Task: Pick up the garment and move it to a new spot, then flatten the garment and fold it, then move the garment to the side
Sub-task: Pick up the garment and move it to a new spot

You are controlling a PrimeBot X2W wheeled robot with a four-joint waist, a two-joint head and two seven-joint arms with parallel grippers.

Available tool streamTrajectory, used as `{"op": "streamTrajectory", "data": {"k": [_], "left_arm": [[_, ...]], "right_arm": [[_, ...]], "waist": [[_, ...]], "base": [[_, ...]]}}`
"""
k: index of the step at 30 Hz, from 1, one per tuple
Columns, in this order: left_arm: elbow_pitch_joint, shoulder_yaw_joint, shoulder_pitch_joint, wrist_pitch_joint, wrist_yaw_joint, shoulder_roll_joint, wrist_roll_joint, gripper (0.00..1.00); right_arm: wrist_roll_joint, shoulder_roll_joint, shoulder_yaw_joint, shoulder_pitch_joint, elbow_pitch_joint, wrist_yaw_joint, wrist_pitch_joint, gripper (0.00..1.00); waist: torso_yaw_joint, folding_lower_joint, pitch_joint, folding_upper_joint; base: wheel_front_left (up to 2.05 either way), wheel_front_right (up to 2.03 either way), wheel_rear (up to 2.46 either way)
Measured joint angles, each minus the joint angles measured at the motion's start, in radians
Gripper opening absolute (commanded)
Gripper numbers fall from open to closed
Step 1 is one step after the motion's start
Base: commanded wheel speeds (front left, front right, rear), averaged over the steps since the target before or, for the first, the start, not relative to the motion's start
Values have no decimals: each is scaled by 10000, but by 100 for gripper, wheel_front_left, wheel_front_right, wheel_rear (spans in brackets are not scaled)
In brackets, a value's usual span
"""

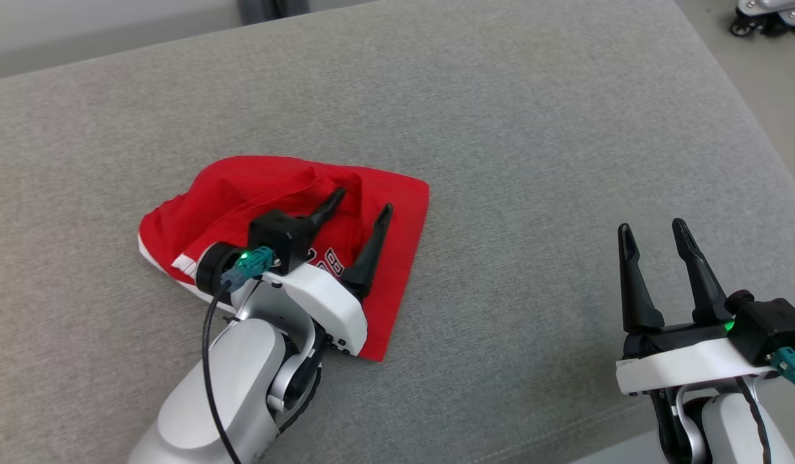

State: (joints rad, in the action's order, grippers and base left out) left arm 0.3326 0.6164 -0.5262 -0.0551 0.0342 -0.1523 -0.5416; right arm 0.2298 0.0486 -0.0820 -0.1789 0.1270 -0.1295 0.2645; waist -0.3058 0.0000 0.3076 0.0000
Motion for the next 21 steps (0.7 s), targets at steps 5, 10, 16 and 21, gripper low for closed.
{"op": "streamTrajectory", "data": {"k": [5, 10, 16, 21], "left_arm": [[-715, -54, 122, -284, 102, -244, 138, 100], [-1737, -343, 391, -424, 472, -646, 222, 100], [-2483, -1335, 851, -836, 1220, -1248, 123, 100], [-2759, -2332, 1415, -1317, 1708, -1776, -159, 100]], "right_arm": [[-123, 0, 46, -84, -4, 0, 0, 100], [-316, -2, 173, -161, -4, 0, 0, 100], [-539, 0, 307, -170, 25, 0, 0, 100], [-644, -2, 322, -170, 115, 0, 0, 100]], "waist": [[334, 0, -119, 0], [840, 0, -292, 0], [1430, 0, -516, 0], [1808, 0, -757, 0]], "base": [[0, 0, 0], [0, 0, 0], [0, 0, 0], [0, 0, 0]]}}
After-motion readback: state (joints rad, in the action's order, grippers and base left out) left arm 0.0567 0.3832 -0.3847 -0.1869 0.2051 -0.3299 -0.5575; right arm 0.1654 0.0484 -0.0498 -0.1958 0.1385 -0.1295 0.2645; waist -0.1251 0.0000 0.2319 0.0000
